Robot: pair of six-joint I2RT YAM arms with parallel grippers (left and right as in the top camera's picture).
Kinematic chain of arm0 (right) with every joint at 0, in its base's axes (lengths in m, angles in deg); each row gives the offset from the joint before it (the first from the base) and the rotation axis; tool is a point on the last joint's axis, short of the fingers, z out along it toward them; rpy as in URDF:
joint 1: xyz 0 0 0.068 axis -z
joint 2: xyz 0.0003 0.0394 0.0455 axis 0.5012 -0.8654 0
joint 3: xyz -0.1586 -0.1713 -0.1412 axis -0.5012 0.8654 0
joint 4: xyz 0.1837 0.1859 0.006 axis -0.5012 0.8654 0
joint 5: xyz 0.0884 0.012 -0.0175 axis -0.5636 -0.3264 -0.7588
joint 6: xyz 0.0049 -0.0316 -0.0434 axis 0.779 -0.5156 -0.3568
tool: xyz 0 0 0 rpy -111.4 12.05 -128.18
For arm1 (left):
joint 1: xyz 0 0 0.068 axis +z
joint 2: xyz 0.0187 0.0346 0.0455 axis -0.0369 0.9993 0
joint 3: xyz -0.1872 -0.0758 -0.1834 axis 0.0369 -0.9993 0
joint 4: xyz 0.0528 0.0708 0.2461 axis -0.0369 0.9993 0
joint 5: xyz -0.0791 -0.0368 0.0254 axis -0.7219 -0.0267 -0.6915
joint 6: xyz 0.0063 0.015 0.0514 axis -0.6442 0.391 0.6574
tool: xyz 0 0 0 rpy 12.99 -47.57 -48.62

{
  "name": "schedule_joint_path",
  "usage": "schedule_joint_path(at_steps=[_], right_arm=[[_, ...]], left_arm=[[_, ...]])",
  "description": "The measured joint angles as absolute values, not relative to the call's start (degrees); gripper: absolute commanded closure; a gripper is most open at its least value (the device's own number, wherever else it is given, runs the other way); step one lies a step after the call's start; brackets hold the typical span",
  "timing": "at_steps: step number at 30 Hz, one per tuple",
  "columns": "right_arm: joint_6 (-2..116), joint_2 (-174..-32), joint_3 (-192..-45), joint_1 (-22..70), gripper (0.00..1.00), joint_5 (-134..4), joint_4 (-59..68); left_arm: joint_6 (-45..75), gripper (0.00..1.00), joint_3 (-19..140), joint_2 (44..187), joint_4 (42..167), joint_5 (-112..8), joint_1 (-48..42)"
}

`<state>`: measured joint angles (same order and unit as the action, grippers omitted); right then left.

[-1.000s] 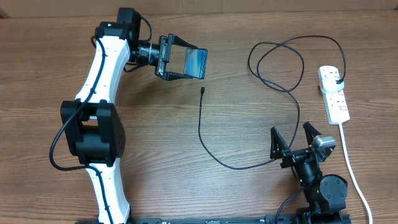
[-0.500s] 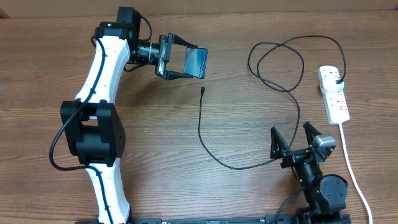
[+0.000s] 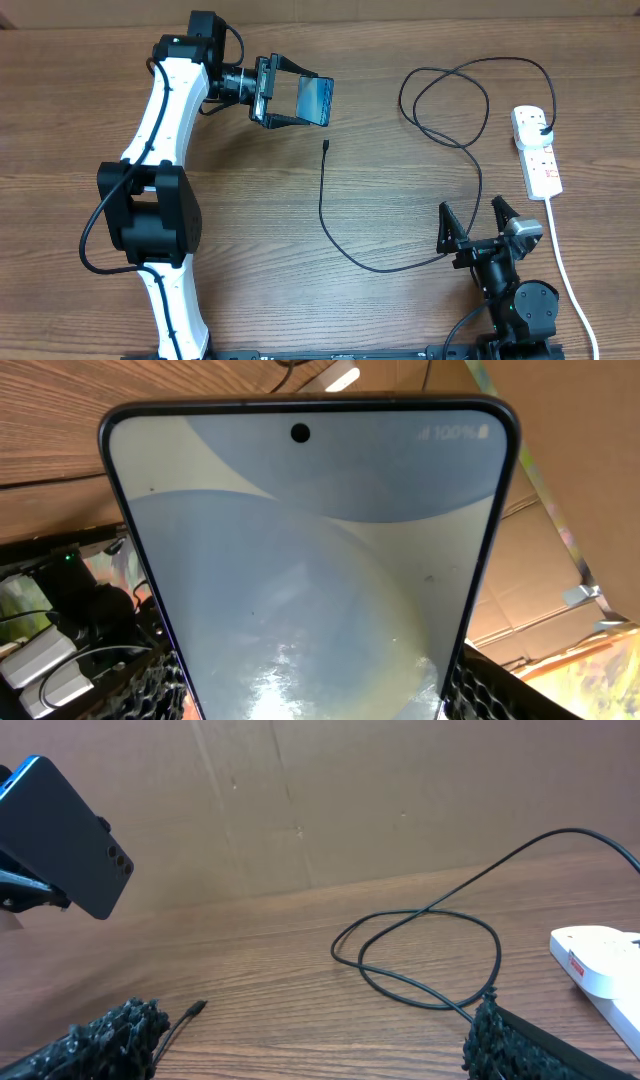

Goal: Plug charger to phone and switch on socket
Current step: 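Hold the smartphone raised in the left gripper, then move the right gripper toward the phone held by the left gripper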

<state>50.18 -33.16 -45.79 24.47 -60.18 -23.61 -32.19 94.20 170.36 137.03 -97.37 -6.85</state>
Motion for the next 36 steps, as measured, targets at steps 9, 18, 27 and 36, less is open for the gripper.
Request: schedule_joint_path(at_steps=[9, 18, 27, 36], right_arm=[[50.68, -33.16, -45.79, 24.47, 0.0, -63.59, -23.65], [52.96, -33.62, -48.15, 24.47, 0.0, -67.31, -17.01], [53.37, -46.76, -59.82, 24.47, 0.0, -70.02, -13.12], [53.42, -69.36, -76.78, 24.69, 0.0, -75.92, -3.92]], left_arm=[[-32.59, 0.59, 94.2, 170.36, 137.03, -97.24, -6.85], [-33.03, 0.6, 94.2, 170.36, 137.01, -89.09, -6.87], [-33.7, 0.6, 94.2, 170.36, 137.01, -75.14, -6.87], [-33.7, 0.68, 94.2, 170.36, 137.05, -59.74, -6.87]])
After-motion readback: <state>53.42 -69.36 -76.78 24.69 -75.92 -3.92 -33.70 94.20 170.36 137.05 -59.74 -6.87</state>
